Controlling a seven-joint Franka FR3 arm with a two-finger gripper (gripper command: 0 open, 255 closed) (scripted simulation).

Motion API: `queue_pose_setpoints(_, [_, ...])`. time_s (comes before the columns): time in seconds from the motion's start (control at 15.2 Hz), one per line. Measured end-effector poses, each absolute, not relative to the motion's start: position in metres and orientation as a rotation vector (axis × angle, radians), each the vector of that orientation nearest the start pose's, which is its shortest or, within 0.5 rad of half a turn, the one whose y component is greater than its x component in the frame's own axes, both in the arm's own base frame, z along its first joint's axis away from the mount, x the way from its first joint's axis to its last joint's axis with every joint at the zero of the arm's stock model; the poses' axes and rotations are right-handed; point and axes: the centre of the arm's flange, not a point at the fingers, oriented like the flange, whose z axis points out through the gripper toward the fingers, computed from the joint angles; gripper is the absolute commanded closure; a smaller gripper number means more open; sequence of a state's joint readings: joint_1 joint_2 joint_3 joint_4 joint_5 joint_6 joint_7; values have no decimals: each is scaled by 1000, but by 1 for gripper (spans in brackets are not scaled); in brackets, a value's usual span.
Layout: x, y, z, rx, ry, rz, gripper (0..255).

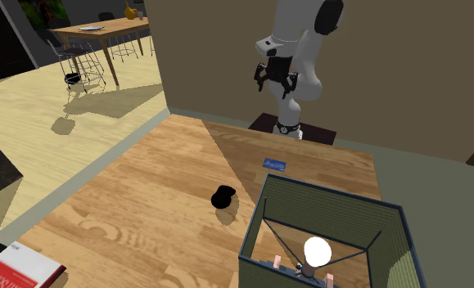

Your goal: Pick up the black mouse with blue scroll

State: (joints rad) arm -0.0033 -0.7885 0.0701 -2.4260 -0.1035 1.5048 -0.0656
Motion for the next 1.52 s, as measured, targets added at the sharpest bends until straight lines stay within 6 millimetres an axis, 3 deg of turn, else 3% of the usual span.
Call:
queue_pose_setpoints(0.26, [315,7,542,-3273,-197,195,0])
queue_pose_setpoints(0.53, [357,3,512,-3258,-233,137,0])
queue_pose_setpoints(0.73, [381,-3,496,-3245,-261,90,0])
queue_pose_setpoints(1.52, [510,-12,430,-3186,-367,-89,0])
